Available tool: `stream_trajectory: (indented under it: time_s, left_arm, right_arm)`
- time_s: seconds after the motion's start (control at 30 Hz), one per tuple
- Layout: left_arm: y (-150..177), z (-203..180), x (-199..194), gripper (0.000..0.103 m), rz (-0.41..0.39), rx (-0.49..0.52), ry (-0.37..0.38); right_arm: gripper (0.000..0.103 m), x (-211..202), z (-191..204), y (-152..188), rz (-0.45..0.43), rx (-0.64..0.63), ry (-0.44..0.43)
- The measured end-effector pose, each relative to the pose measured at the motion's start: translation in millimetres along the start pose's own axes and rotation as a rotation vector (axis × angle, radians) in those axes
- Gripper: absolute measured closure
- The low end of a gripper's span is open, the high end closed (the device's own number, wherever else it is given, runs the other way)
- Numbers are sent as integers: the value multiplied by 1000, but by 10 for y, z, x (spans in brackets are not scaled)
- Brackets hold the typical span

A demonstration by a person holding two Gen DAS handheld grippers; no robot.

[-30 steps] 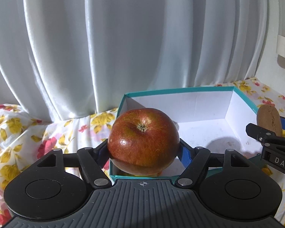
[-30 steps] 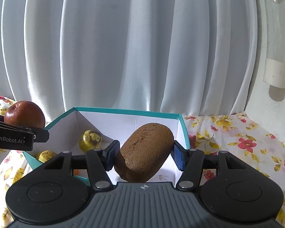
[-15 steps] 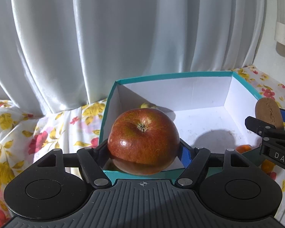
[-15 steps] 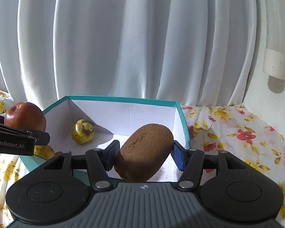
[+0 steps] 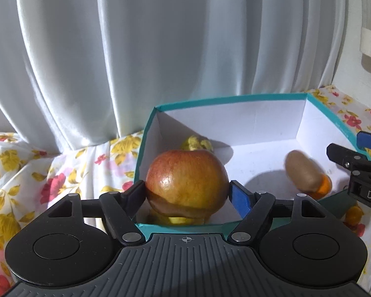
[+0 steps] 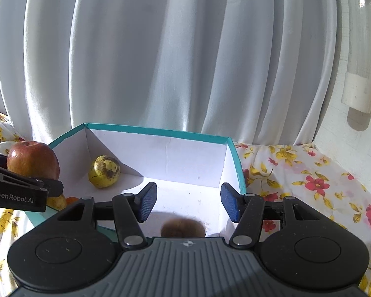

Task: Organize fruits
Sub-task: 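Carry the apple with the left tool into the box while the right tool drops the kiwi in, then withdraw both open tools from the box toward the remaining fruits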

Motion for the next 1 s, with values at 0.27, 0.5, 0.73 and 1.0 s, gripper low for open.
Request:
stream_trajectory:
  time_s: [0.27,0.5,0.73,1.0]
  left_arm:
    - [21,160,-395,15,-128,-20,-53]
    - [374,185,-603,14,-123,-40,-13]
    - [724,91,-613,14,-62,-23,27]
    - [983,78,-607,14,-28,-17,55]
  right_arm:
    - [12,-317,-115,61,-61,84,10]
    - [3,-557,-28,360,-51,60,0]
    - [2,-734,45,616,-53,54,4]
    - [0,-798,159,793,-45,6,31]
Point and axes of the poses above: each gripper's, at about its wrist camera, not at the fingertips, and x roughly the way its jaws point, z to its left, y to its underside, the point moved 5 cm from there along x, roughly the way its jaws point, and after that the axes turned 5 degrees about z, right-handed, at the moved point
